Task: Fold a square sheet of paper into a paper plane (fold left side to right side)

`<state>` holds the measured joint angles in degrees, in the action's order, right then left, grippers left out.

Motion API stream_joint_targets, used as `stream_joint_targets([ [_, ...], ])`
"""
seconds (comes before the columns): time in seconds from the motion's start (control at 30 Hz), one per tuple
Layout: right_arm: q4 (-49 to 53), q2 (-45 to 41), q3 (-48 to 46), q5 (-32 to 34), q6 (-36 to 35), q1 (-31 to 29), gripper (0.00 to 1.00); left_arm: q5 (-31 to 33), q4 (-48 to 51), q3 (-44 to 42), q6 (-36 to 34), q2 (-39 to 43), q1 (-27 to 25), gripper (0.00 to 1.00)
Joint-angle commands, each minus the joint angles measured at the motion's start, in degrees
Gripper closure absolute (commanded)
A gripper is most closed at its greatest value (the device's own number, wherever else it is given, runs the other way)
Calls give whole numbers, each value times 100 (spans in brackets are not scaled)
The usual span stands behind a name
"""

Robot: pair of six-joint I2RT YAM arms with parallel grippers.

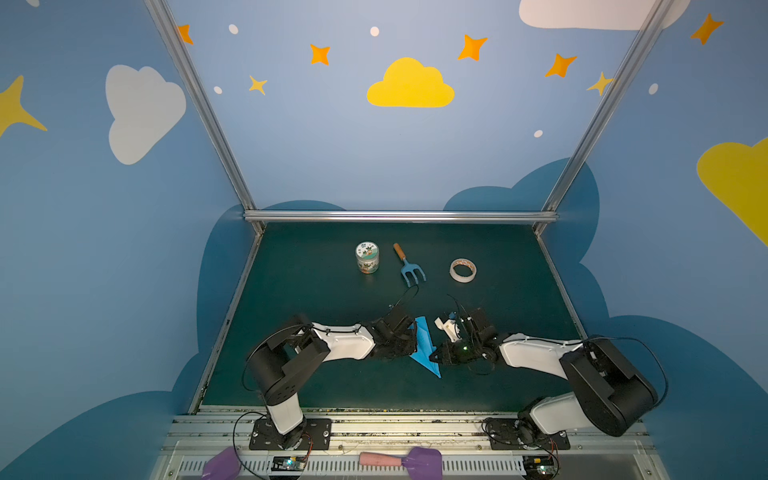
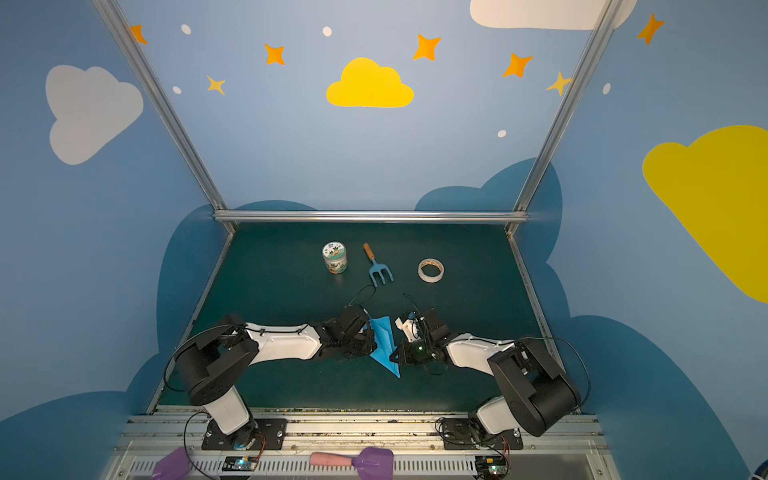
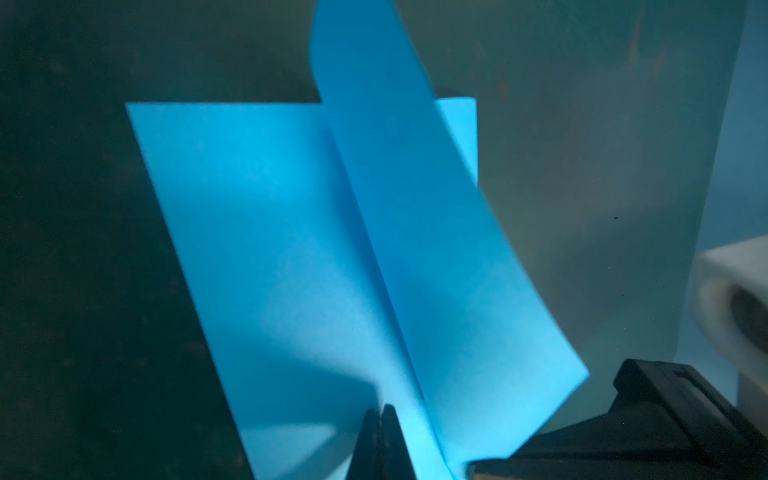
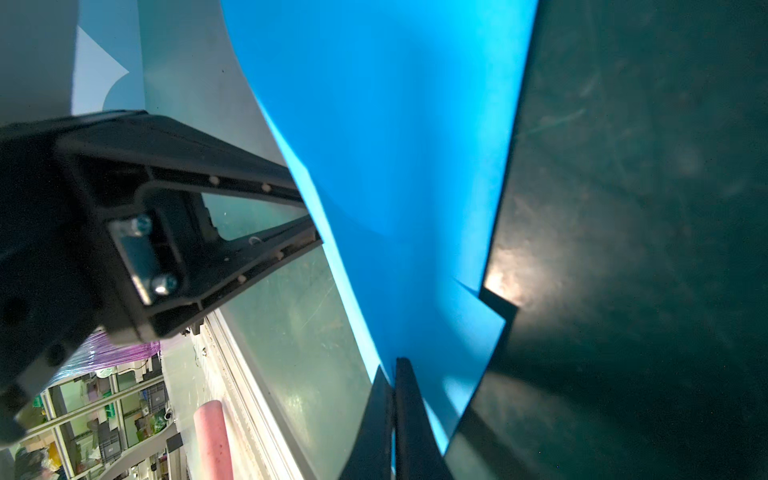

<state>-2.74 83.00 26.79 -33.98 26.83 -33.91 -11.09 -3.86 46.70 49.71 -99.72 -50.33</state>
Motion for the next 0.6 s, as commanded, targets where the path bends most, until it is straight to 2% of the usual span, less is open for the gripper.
stream_joint_targets([
  [0.0,139,-145,86,-22,6,-1,84,125,654,-101,-121,-329,-17,96],
  [0.03,217,-208,116,12,-2,-9,76,125,645,-106,-120,-333,-21,96],
  [0.1,347,-339,164,83,-37,-41,71,112,638,-108,-111,-335,-26,96],
  [0.33,1072,-597,479,774,-316,-397,63,90,614,-113,-93,-334,-21,96],
  [0.57,1506,-493,704,1618,-458,-911,54,90,632,-118,-90,-316,-17,96],
])
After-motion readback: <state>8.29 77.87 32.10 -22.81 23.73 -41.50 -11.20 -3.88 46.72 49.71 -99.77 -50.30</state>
